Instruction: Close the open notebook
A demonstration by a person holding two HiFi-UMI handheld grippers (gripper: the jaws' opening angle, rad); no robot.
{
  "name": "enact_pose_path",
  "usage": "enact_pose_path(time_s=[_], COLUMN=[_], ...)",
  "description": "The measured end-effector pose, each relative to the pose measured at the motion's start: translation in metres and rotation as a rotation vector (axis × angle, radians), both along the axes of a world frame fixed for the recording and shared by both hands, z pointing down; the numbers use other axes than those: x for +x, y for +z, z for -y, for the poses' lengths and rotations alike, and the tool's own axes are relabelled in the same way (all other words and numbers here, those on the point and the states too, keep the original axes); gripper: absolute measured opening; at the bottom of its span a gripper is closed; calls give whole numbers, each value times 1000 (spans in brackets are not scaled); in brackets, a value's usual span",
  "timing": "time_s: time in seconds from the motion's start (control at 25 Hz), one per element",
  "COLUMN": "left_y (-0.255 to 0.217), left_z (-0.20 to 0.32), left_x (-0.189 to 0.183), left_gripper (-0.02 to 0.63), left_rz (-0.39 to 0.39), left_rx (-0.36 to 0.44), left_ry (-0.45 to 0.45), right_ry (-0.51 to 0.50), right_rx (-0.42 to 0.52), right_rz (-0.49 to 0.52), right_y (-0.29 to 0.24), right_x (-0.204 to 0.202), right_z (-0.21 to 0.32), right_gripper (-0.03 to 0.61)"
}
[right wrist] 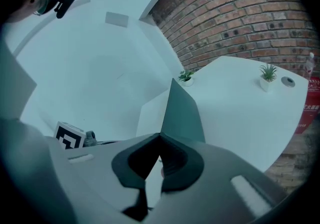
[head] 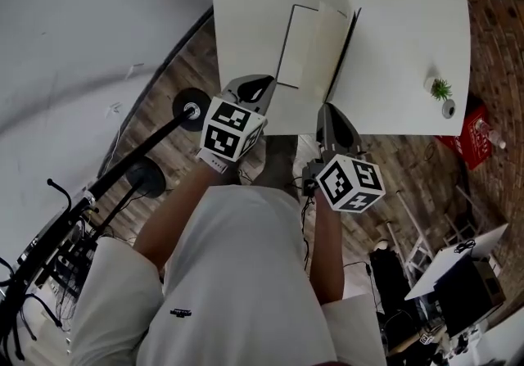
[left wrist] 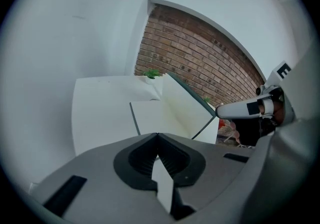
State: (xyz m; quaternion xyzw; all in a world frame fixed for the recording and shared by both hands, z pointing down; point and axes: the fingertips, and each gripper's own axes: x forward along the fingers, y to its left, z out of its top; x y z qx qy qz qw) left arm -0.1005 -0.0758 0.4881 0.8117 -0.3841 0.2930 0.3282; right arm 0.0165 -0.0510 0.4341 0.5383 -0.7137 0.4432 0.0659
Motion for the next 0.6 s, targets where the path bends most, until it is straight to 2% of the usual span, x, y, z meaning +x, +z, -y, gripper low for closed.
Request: enact_pose_path(time_s=[0.6], left_y=[7], left_z=[-11], left_x=[-37], left_gripper=[9], left_rz=[12], left_rx=[-15], left_ry=[-64], right_ry=[-130], right_rx=[-52], right_rz=[15], right_y=[43], right_x=[-62], right_z=[5], right_gripper=[9])
